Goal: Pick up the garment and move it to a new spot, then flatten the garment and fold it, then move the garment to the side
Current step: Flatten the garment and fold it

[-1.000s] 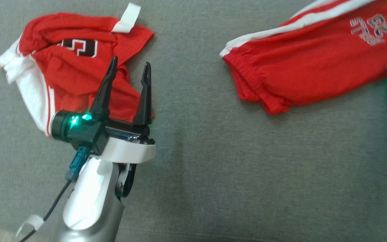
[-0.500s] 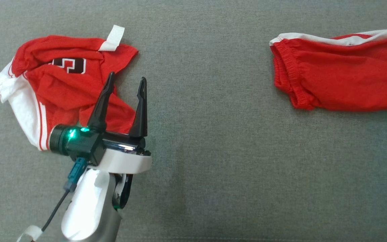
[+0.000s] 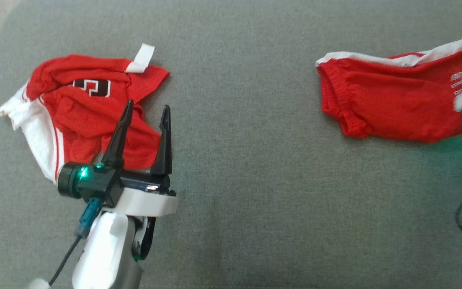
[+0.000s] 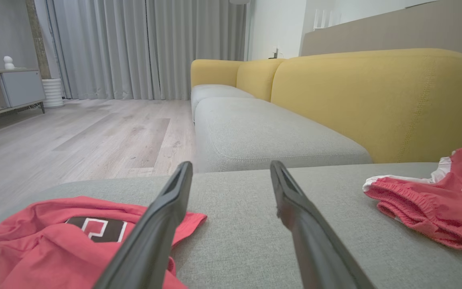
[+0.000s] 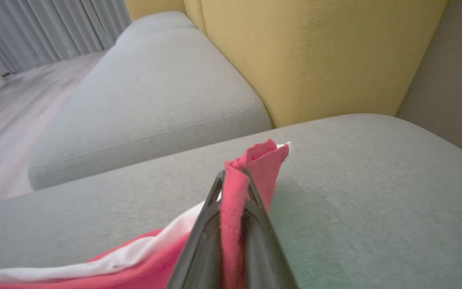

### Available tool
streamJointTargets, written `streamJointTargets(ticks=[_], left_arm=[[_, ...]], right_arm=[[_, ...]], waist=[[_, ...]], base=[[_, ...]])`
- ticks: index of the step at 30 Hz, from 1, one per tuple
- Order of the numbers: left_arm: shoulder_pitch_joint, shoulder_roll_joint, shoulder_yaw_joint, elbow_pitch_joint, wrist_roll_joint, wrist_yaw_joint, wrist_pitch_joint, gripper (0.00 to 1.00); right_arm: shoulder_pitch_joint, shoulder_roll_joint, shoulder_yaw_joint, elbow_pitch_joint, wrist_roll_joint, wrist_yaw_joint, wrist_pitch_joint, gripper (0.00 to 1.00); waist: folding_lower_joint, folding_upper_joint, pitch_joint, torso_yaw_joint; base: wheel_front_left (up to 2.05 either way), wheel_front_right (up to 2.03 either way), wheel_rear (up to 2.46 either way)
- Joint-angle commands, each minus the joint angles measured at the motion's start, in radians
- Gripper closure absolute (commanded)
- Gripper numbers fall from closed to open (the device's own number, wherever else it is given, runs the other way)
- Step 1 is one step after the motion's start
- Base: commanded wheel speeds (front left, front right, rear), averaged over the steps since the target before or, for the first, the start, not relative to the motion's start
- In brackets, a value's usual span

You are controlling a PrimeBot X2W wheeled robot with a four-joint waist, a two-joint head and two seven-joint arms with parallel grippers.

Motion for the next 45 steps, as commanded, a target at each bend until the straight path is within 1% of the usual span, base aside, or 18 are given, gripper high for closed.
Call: streamJointTargets(ticks=[1,10,17,21,23,26,29,30,31,32,33,35,37,40,42,45], left_arm=[[0.004,0.008,0.032,-0.027,0.007,0.001,-0.005,0.00],[0.039,0.008,0.026,-0.023,0.002,0.003,-0.005,0.00],[0.065,0.008,0.028,-0.021,-0.003,0.005,-0.005,0.00],[0.075,0.008,0.029,-0.022,-0.004,0.005,-0.005,0.00],[0.078,0.008,0.032,-0.022,-0.005,0.006,-0.005,0.00],[0.081,0.008,0.035,-0.023,-0.005,0.007,-0.005,0.00],[0.082,0.008,0.037,-0.024,-0.007,0.010,-0.005,0.00],[0.082,0.008,0.037,-0.024,-0.007,0.010,-0.005,0.00],[0.083,0.008,0.038,-0.024,-0.009,0.011,-0.005,0.00],[0.084,0.008,0.039,-0.023,-0.009,0.011,-0.005,0.00],[0.085,0.008,0.040,-0.023,-0.010,0.009,-0.005,0.00],[0.085,0.008,0.041,-0.022,-0.010,0.009,-0.005,0.00],[0.085,0.008,0.042,-0.023,-0.009,0.008,-0.005,0.00],[0.084,0.008,0.044,-0.028,-0.005,0.007,-0.005,0.00],[0.084,0.008,0.045,-0.032,-0.003,0.006,-0.005,0.00],[0.082,0.008,0.045,-0.038,-0.003,0.008,-0.005,0.00]], right_arm=[[-0.033,0.013,0.037,-0.035,0.023,-0.003,-0.018,1.00],[0.013,0.129,0.255,-0.097,0.200,-0.003,-0.033,1.00],[0.107,0.180,0.445,-0.185,0.349,-0.003,-0.017,1.00],[0.170,0.194,0.562,-0.239,0.424,-0.003,0.000,1.00],[0.195,0.197,0.611,-0.250,0.447,-0.003,0.009,1.00],[0.220,0.199,0.677,-0.245,0.450,-0.003,0.013,1.00],[0.240,0.195,0.744,-0.213,0.418,-0.003,0.008,1.00],[0.240,0.195,0.744,-0.213,0.418,-0.003,0.008,1.00],[0.244,0.191,0.766,-0.199,0.396,-0.003,-0.001,0.89],[0.249,0.189,0.785,-0.185,0.373,-0.003,-0.015,0.07],[0.251,0.188,0.795,-0.171,0.354,-0.003,-0.030,0.00],[0.255,0.190,0.798,-0.150,0.324,-0.003,-0.061,0.00],[0.256,0.192,0.777,-0.146,0.296,-0.003,-0.090,0.00],[0.271,0.195,0.695,-0.177,0.267,-0.003,-0.110,0.00],[0.296,0.197,0.617,-0.254,0.238,-0.003,-0.112,0.00],[0.380,0.203,0.495,-0.417,0.172,-0.003,-0.113,0.00]], waist=[[0.0001,0.0000,-0.024,-0.005],[0.0001,0.0000,-0.089,0.003],[0.0001,0.0000,-0.118,0.020],[0.0001,0.0000,-0.128,0.026],[0.0001,0.0000,-0.129,0.026],[0.0001,0.0000,-0.131,0.025],[0.0001,0.0000,-0.133,0.020],[0.0001,0.0000,-0.133,0.020],[0.0001,0.0000,-0.134,0.017],[0.0001,0.0000,-0.137,0.012],[0.0001,0.0000,-0.139,0.008],[0.0001,0.0000,-0.146,-0.005],[0.0001,0.0000,-0.152,-0.021],[0.0001,0.0000,-0.161,-0.050],[0.0001,0.0000,-0.166,-0.072],[0.0001,0.0000,-0.170,-0.103]], base=[[0.00,0.00,0.00],[0.00,0.00,0.00],[0.00,0.00,0.00],[0.00,0.00,0.00],[0.00,0.00,0.00],[0.00,0.00,0.00],[0.00,0.00,0.00],[0.00,0.00,0.00],[0.00,0.00,0.00],[0.00,0.00,0.00],[0.00,0.00,0.00],[0.00,0.00,0.00],[0.00,0.00,0.00],[0.00,0.00,0.00],[0.00,0.00,0.00],[0.00,0.00,0.00]])
